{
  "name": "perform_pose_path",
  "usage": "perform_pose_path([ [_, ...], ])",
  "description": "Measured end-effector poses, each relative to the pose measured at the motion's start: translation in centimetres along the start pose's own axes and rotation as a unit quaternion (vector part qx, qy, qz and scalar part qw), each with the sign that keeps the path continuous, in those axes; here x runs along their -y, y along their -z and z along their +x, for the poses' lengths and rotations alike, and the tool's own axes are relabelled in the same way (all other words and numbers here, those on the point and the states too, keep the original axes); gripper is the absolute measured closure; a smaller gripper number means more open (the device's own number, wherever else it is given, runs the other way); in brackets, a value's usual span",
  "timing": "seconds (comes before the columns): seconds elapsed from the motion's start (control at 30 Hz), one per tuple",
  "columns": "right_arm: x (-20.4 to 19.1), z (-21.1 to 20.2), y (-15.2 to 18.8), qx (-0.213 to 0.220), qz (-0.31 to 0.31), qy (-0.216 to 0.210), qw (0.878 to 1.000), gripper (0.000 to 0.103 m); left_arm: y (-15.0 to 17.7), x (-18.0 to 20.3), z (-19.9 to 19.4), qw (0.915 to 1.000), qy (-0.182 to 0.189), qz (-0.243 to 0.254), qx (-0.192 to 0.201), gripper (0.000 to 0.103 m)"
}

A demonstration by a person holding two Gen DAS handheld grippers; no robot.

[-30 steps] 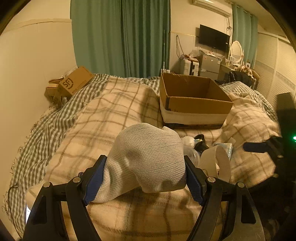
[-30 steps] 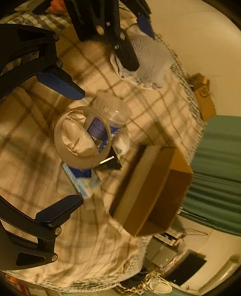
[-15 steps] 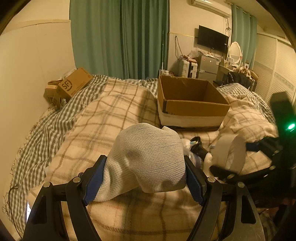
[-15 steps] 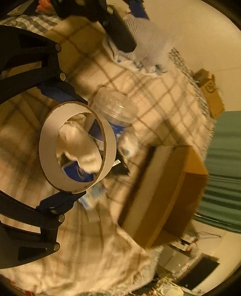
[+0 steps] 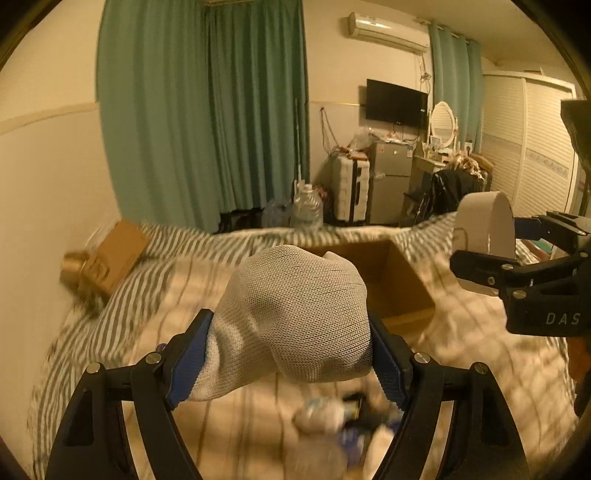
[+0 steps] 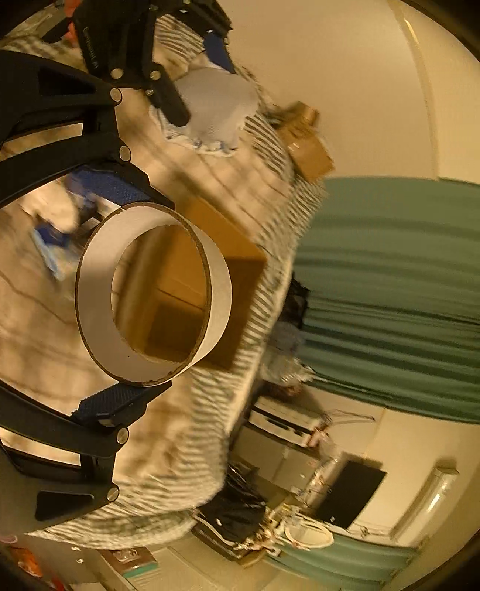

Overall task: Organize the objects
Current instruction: 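Carry the sock and tape roll over the cardboard box and open both tools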

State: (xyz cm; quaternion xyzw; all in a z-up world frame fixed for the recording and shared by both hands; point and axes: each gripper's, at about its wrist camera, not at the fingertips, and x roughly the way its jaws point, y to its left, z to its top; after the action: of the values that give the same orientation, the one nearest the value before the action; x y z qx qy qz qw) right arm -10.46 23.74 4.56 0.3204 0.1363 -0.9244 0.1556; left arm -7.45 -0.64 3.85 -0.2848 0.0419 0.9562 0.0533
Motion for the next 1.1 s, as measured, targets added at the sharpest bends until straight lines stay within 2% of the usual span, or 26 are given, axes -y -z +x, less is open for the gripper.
perform_pose_path([
  [0.1, 1.5, 2.4, -2.6, 0.006, 0.006, 0.006, 1.000, 0.019, -2.3, 1.0, 2.9, 0.9999, 0.010, 0.008, 0.005, 0.022],
  [0.27, 3.4, 7.5, -4.7, -0.004, 0.020, 0.007, 1.000, 0.019, -3.8, 2.5, 8.6, 0.9995, 0.018, 0.021, -0.012, 0.022],
  [0.47, 5.4, 13.2, -4.8, -0.017, 0.045, 0.004, 0.999, 0.019, -3.5, 3.1, 13.9, 0.9988, 0.021, 0.030, -0.033, 0.021],
  [0.6, 6.8, 14.8, -4.3, -0.011, 0.083, -0.013, 0.996, 0.016, -3.0, 2.9, 15.2, 0.9986, 0.024, 0.025, -0.039, 0.012],
  [0.67, 7.4, 14.5, -4.0, -0.003, 0.097, -0.017, 0.995, 0.004, -2.8, 2.6, 15.0, 0.9990, 0.017, 0.022, -0.034, 0.006],
  [0.73, 7.7, 13.7, -3.9, 0.000, 0.099, -0.017, 0.995, 0.004, -2.8, 2.5, 14.4, 0.9993, 0.011, 0.021, -0.030, 0.002],
  [0.83, 8.0, 11.7, -4.2, 0.010, 0.098, -0.005, 0.995, 0.004, -3.1, 2.3, 12.7, 0.9994, 0.005, 0.025, -0.021, 0.002],
  [1.1, 6.5, 2.2, -3.7, 0.043, 0.081, 0.017, 0.996, 0.004, -3.1, 1.0, 4.7, 0.9998, -0.011, 0.015, 0.008, 0.002],
])
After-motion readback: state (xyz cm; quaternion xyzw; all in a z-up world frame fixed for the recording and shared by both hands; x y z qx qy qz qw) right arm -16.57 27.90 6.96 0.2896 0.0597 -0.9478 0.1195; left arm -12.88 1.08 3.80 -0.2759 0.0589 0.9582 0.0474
